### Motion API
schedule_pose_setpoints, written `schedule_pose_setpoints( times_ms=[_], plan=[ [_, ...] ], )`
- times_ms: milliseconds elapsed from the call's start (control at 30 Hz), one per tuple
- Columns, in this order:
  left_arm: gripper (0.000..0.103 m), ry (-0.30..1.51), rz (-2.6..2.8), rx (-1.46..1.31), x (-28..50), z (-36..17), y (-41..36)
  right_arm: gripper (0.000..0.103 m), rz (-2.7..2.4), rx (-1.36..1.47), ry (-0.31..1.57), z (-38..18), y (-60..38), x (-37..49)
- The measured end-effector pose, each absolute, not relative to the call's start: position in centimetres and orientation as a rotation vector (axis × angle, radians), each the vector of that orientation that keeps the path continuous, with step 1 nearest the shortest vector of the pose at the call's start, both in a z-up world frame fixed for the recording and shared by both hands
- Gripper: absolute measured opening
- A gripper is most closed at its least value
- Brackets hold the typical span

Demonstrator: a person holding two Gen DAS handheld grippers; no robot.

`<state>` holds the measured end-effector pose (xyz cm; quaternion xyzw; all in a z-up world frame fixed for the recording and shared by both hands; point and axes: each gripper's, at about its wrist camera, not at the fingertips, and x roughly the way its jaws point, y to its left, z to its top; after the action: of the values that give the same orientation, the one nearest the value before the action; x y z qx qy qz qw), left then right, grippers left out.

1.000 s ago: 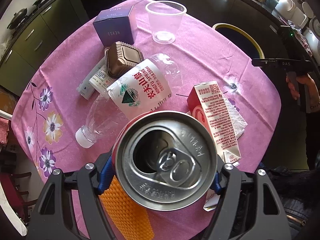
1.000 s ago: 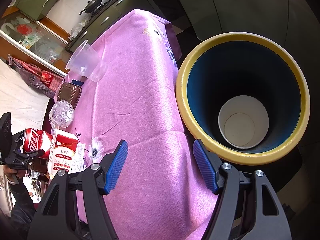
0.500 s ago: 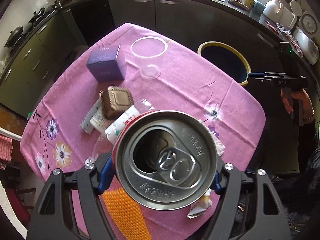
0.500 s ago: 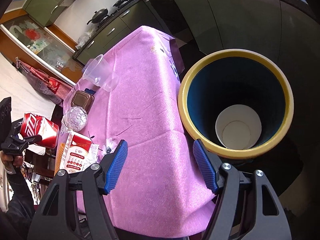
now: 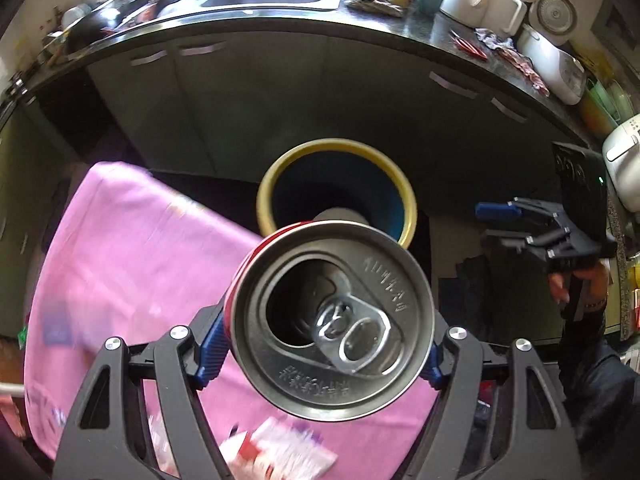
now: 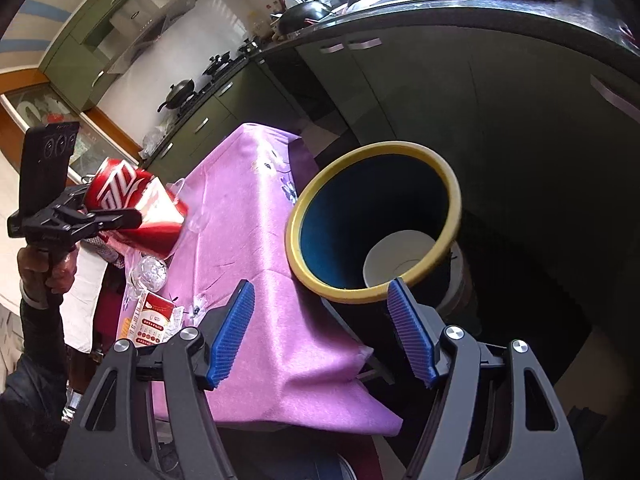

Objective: Collect trash
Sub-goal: 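Lift the can with the left gripper, carry it over the bin, release, then move the right gripper to the Nongfu Spring water bottle and close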

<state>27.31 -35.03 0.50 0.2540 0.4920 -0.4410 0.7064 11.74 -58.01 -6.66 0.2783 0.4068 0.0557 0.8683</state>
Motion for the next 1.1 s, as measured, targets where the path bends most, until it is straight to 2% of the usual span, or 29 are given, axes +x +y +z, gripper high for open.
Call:
schedule_pose_setpoints(
  times_ms=[300, 367, 433, 533, 667, 767, 1100],
  plan=[
    [0.071, 1.161, -1.032, 0.631, 29.0, -7.2, -47.7, 0.069, 0.067, 0.682, 0.848, -9.4, -62.9, 8.8],
    [0.071, 1.169, -1.014, 0.649, 29.2, -8.8, -48.9, 0.069, 0.067, 0.691, 0.848, -9.6, -63.4, 8.5],
    [0.079, 1.167, -0.988, 0.665, 29.4, -9.9, -49.8, 0.070, 0.067, 0.695, 0.847, -9.7, -63.6, 8.3],
    [0.079, 1.155, -0.990, 0.646, 29.6, -9.5, -49.9, 0.072, 0.070, 0.692, 0.840, -9.5, -63.5, 8.3],
    [0.079, 1.117, -1.017, 0.582, 29.1, -6.2, -47.5, 0.072, 0.077, 0.675, 0.839, -9.1, -62.2, 8.5],
    [0.084, 1.065, -1.032, 0.511, 28.3, -2.8, -43.9, 0.072, 0.099, 0.659, 0.849, -8.9, -60.8, 9.1],
    [0.087, 0.916, -0.896, 0.281, 23.9, 5.1, -26.6, 0.072, 0.243, 0.514, 0.905, -7.2, -53.5, 12.8]
  ],
)
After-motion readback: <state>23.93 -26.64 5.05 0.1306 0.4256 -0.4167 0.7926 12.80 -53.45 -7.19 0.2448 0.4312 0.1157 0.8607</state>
